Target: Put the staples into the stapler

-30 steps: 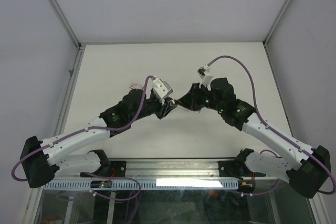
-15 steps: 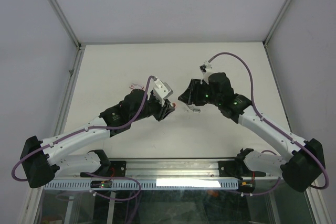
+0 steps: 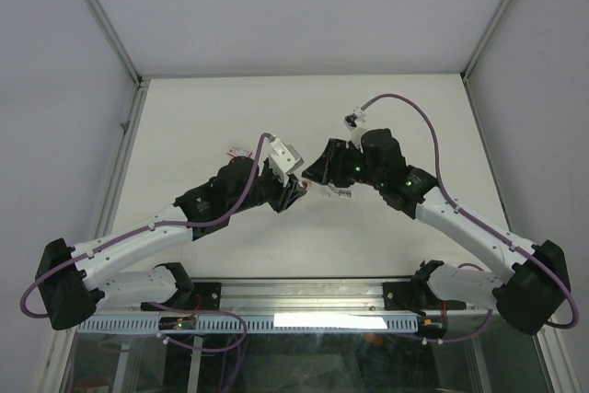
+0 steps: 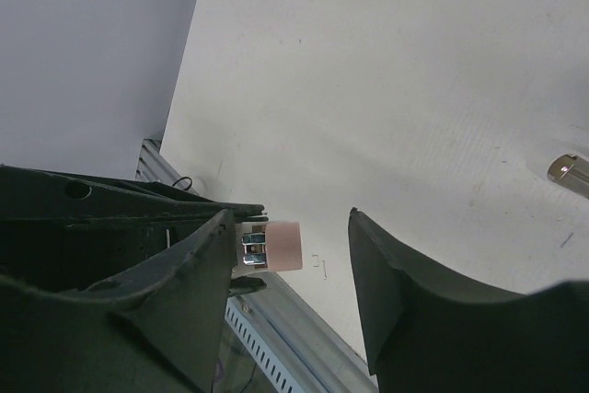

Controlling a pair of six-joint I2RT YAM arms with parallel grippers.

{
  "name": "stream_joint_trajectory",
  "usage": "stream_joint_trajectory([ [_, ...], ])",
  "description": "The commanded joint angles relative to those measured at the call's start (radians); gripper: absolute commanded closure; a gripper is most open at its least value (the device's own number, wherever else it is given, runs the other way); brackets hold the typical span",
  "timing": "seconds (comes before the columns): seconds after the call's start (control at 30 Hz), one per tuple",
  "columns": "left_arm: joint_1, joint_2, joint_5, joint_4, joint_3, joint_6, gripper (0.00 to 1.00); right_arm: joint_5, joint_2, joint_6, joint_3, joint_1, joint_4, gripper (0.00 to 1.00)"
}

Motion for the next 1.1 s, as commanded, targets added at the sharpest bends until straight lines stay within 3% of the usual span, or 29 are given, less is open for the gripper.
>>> stream_joint_trajectory([
  [0.0,-0.003,-0.029,0.006,0.047,0.029,-0.001,1.0,-0.039,0.005,0.04,-0.001,0.01,0.068,0.47],
  [0.23,-0.003,-0.039,-0.005,0.046,0.026,-0.001,1.0,-0.042,0.012,0.061,-0.014,0.012,0.072,0.58],
  [0.67,-0.003,-0.049,-0.023,0.049,0.021,-0.001,1.0,-0.114,0.024,0.121,-0.036,0.011,0.131,0.6],
  [0.8,-0.003,-0.051,-0.031,0.049,0.019,-0.001,1.0,-0.145,0.022,0.138,-0.039,0.011,0.159,0.72],
  [0.97,-0.003,-0.059,-0.031,0.049,0.018,0.003,1.0,-0.13,0.003,0.127,-0.035,-0.004,0.154,0.99],
  [1.07,-0.003,-0.071,-0.032,0.05,0.012,0.009,1.0,-0.109,-0.02,0.101,-0.034,-0.04,0.121,1.0],
])
